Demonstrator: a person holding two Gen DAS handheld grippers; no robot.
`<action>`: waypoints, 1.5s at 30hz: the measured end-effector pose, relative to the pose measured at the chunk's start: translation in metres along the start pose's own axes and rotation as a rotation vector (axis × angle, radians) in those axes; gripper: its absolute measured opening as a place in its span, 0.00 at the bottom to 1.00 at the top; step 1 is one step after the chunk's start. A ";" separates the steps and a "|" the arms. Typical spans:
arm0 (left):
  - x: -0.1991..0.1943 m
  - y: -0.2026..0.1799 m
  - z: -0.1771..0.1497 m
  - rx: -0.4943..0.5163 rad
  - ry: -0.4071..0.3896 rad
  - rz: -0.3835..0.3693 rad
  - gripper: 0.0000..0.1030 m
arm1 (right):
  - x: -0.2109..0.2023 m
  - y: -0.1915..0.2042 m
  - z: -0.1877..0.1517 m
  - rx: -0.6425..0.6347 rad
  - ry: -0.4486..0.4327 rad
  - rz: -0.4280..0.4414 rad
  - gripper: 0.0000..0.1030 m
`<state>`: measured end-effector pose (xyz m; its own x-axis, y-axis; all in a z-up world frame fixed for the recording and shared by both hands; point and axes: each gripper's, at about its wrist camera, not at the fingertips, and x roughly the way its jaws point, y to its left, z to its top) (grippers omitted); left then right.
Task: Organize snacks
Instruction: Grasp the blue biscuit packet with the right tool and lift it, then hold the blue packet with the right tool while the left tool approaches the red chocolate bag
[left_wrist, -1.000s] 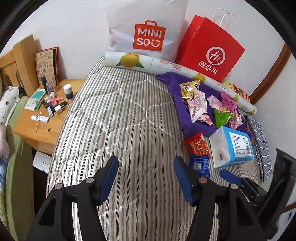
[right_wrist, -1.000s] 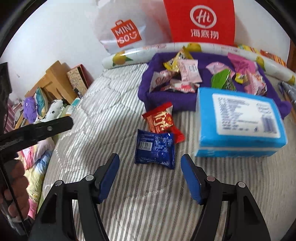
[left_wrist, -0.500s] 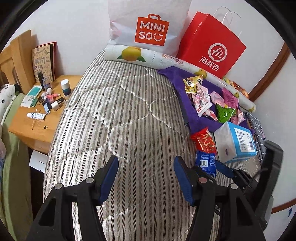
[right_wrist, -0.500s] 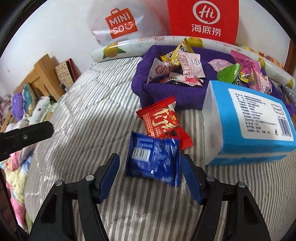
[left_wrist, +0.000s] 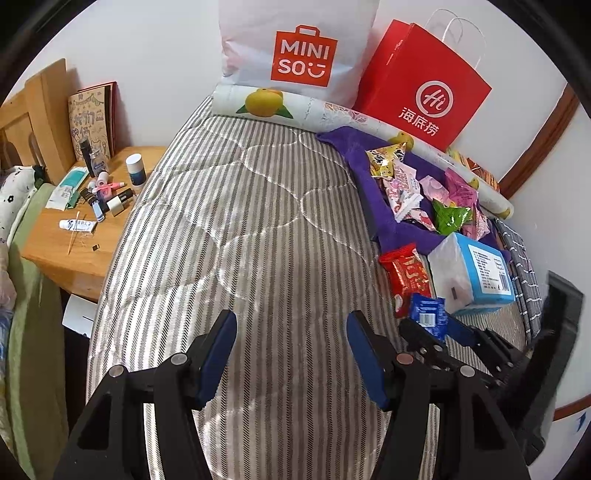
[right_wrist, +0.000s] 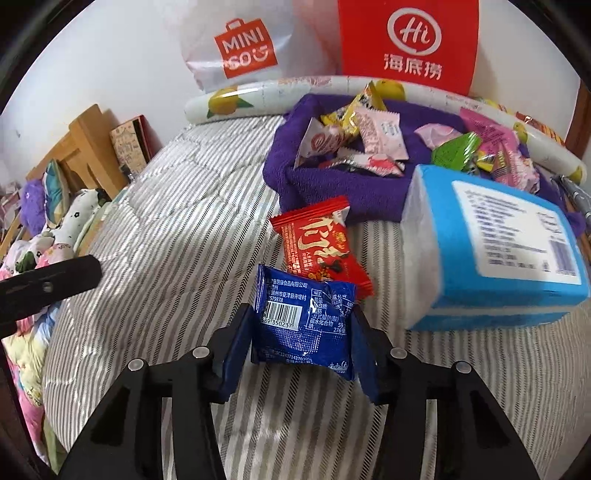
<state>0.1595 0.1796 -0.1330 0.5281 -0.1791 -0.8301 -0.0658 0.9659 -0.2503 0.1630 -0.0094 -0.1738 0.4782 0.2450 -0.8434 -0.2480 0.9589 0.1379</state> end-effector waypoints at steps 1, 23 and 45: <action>-0.001 -0.003 -0.001 0.001 -0.001 0.000 0.58 | -0.005 -0.001 -0.001 -0.003 -0.006 0.004 0.49; 0.007 -0.088 -0.015 0.092 0.020 -0.039 0.58 | -0.096 -0.098 -0.032 0.062 -0.102 -0.040 0.49; 0.059 -0.114 0.007 0.017 0.066 -0.081 0.58 | -0.085 -0.162 -0.045 0.113 -0.084 -0.107 0.50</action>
<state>0.2046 0.0601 -0.1500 0.4737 -0.2680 -0.8389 -0.0105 0.9508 -0.3097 0.1252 -0.1923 -0.1478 0.5664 0.1474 -0.8108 -0.0980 0.9889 0.1114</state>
